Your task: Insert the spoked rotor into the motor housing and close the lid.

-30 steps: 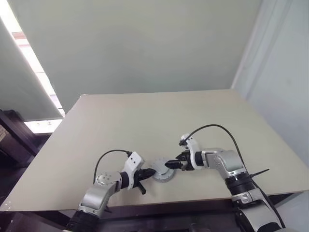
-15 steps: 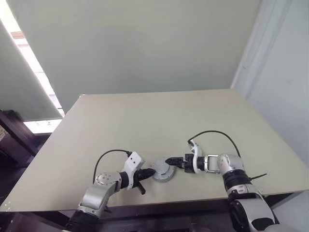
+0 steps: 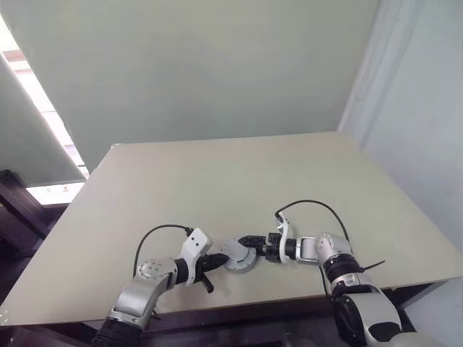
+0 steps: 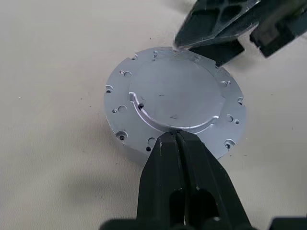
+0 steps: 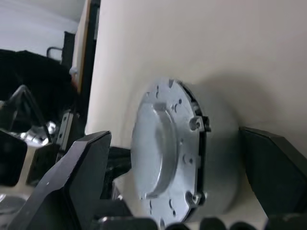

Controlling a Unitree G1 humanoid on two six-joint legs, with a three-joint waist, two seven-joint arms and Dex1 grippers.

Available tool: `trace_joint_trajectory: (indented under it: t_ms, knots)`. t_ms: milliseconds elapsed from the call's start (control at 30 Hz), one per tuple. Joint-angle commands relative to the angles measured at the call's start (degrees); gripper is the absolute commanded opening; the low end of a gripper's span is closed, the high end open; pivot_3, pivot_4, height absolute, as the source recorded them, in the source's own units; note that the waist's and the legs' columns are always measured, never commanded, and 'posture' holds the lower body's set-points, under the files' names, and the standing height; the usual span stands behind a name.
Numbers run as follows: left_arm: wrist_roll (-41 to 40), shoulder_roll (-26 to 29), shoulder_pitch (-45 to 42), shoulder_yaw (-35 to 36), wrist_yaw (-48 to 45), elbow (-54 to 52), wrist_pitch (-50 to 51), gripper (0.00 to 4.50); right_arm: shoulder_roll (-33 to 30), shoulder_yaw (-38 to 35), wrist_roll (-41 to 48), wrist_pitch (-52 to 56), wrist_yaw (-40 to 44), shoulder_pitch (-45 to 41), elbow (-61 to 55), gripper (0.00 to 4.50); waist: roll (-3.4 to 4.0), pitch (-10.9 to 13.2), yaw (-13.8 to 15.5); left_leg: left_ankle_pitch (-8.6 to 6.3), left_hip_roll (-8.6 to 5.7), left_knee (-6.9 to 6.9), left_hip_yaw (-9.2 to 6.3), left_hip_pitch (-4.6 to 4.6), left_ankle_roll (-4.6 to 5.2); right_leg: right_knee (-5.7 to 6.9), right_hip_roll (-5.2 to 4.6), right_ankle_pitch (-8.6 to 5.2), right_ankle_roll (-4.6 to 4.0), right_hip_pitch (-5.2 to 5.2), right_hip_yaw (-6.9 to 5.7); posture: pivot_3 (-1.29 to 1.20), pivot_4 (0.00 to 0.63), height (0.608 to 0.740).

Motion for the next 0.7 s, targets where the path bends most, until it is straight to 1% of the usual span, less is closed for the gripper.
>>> trace_joint_trajectory:
  t_ms: [33, 467, 700]
  knots:
    - [0.72, -0.16, 0.64, -1.11, 0.41, 0.57, 1.31, 0.0, 1.97, 3.12, 0.55, 2.17, 2.53, -0.69, -1.97, 4.49, 0.01, 0.0, 0.0, 0.0, 0.0, -0.02, 0.0, 0.0, 0.0, 0.0, 0.0, 0.0, 0.0, -0.02, 0.01, 0.0, 0.0, 0.74]
    - [0.94, -0.81, 0.68, -1.23, 0.57, 0.45, 1.52, 0.0, 3.31, 9.44, -0.28, 6.54, 4.76, 1.52, -6.74, 4.49, 0.01, 0.0, 0.01, 0.0, 0.0, -0.13, 0.02, -0.01, 0.0, 0.0, 0.01, 0.0, 0.0, -0.11, 0.04, 0.0, 0.0, 0.74]
    - [1.08, -1.08, 0.68, -1.23, 0.55, 0.55, 1.54, 0.0, 4.83, 8.99, 0.01, 7.38, 3.32, 1.63, -7.24, 4.49, 0.0, -0.01, 0.01, 0.0, 0.0, -0.13, 0.02, 0.0, 0.0, 0.0, 0.01, 0.0, 0.0, -0.13, 0.03, 0.0, 0.0, 0.74]
